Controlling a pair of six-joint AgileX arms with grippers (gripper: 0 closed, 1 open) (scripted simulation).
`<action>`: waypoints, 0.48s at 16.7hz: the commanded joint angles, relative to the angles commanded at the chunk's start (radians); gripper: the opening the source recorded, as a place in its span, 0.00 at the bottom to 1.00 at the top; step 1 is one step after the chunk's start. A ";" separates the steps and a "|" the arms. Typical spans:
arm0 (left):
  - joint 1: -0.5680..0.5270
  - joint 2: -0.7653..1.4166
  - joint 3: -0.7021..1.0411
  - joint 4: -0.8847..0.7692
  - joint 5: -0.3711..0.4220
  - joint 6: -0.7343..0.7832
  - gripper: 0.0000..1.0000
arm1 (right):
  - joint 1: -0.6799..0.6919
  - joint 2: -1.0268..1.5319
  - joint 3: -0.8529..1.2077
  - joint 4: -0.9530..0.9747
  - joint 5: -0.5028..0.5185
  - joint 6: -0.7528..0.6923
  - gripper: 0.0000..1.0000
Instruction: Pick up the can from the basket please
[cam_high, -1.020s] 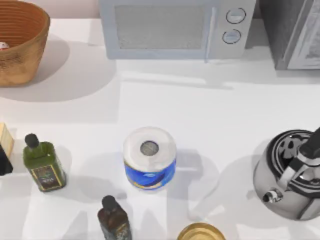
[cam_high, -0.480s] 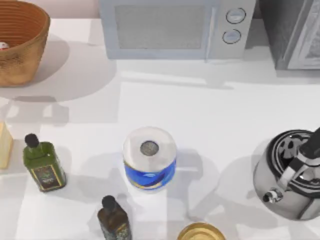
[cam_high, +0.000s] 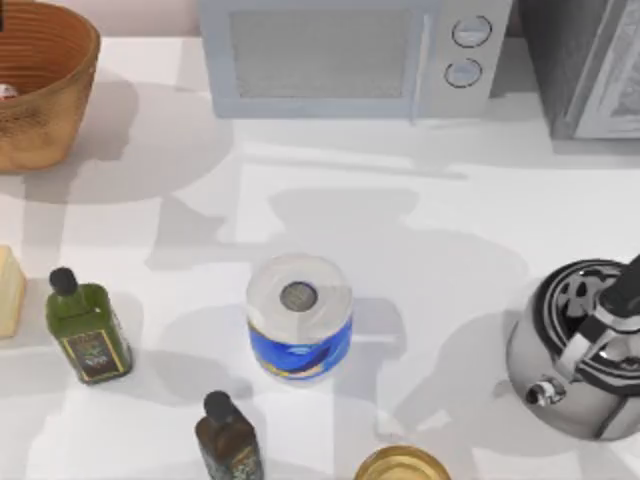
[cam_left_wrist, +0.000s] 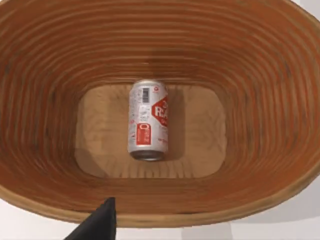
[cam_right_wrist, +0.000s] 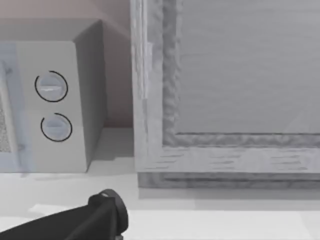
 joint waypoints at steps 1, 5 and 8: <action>0.007 0.090 0.085 -0.044 0.004 0.008 1.00 | 0.000 0.000 0.000 0.000 0.000 0.000 1.00; 0.031 0.415 0.389 -0.197 0.017 0.040 1.00 | 0.000 0.000 0.000 0.000 0.000 0.000 1.00; 0.046 0.607 0.564 -0.282 0.024 0.059 1.00 | 0.000 0.000 0.000 0.000 0.000 0.000 1.00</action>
